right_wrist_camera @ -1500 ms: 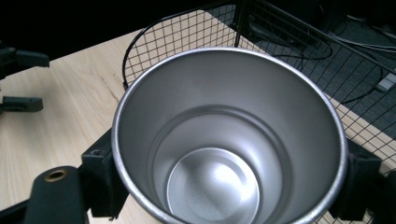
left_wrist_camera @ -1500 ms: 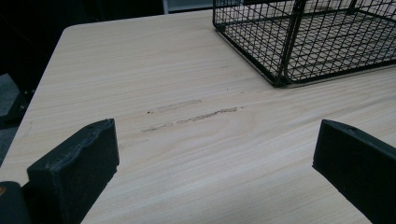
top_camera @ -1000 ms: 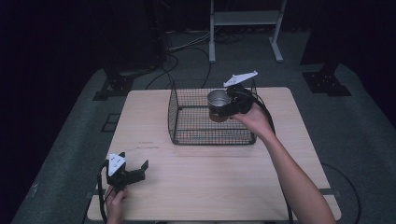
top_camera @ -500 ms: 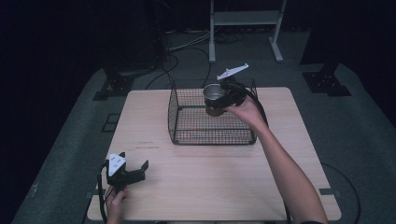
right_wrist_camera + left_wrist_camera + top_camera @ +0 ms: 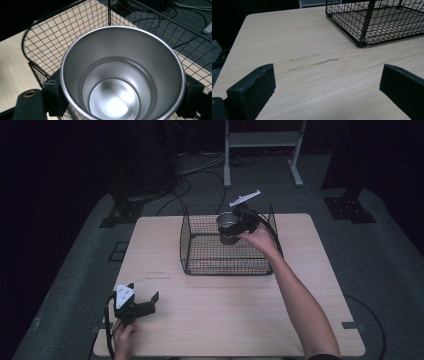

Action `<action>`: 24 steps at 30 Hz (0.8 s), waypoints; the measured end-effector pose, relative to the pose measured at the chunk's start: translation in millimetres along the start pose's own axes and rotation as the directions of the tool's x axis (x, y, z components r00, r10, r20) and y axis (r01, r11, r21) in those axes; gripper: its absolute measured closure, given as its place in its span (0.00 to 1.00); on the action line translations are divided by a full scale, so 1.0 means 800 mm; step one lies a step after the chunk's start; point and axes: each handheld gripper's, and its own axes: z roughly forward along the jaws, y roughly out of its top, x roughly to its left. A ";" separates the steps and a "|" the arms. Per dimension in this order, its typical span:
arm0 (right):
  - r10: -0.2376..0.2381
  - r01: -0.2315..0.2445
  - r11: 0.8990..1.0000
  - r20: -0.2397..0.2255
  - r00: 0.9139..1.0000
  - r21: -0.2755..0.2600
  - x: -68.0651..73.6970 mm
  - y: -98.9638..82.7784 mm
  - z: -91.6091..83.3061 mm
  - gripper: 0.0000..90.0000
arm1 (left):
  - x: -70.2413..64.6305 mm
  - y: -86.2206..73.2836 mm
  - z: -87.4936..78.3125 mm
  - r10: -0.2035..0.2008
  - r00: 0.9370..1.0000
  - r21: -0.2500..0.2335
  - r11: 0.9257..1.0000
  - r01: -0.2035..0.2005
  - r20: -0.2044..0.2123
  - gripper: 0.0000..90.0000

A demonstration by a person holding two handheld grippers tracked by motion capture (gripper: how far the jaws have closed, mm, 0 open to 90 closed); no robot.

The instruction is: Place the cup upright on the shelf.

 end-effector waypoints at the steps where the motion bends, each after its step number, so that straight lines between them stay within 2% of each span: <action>1: 0.001 -0.001 1.000 0.001 1.000 0.003 0.000 -0.001 0.002 0.19 | 0.000 0.000 0.000 0.000 1.000 -0.001 1.000 0.000 0.001 0.00; 18: 0.035 -0.035 0.998 -0.001 0.999 0.049 -0.019 -0.014 0.030 0.19 | 0.000 0.000 0.000 -0.001 1.000 -0.002 1.000 0.001 0.001 0.00; 20: 0.052 -0.052 0.997 -0.007 0.999 0.049 -0.021 -0.016 0.034 0.19 | 0.000 0.000 0.000 -0.003 1.000 -0.004 1.000 0.003 0.002 0.00; 24: 0.047 -0.046 0.997 -0.011 0.999 0.060 -0.021 -0.018 0.042 0.19 | 0.000 0.000 0.000 -0.004 1.000 -0.004 1.000 0.004 0.002 0.00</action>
